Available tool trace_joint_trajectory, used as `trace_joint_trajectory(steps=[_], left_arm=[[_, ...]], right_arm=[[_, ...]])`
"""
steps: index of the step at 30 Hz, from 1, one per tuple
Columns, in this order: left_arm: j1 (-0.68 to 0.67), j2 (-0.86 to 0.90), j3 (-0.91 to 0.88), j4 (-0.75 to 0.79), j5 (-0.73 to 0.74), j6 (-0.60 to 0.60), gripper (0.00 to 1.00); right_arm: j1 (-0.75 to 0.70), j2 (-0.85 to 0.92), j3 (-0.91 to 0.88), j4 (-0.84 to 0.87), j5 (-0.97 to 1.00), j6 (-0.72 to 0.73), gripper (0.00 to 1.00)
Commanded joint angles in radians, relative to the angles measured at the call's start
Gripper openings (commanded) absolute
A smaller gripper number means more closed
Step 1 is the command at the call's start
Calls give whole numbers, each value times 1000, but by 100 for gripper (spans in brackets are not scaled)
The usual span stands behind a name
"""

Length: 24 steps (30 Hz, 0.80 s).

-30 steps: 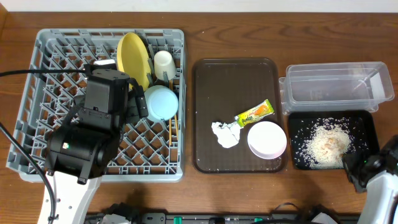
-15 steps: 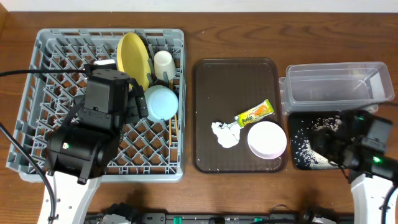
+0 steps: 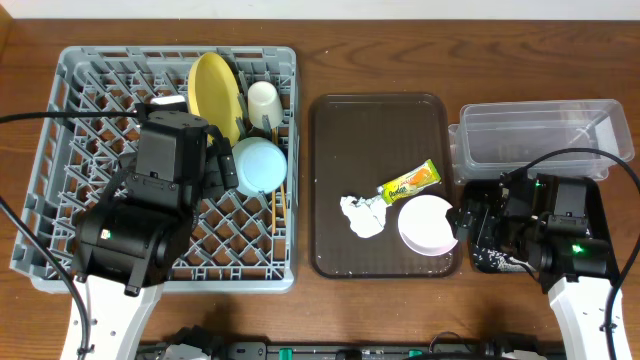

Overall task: Sort waste into correct bins and load items into the dishwasher rack
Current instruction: 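Move the right gripper left over the crumpled tissue on the brown tray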

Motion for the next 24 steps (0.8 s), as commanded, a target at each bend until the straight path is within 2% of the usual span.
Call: trace_joint_trajectory(steps=[1, 18, 24], left_arm=[[3, 3, 3, 0, -3, -9, 94], [3, 3, 3, 3, -2, -9, 94], [3, 4, 3, 79, -2, -9, 94]], right_arm=[[9, 0, 21, -3, 9, -6, 99], [9, 0, 21, -2, 10, -6, 99], [9, 0, 21, -2, 10, -6, 99]])
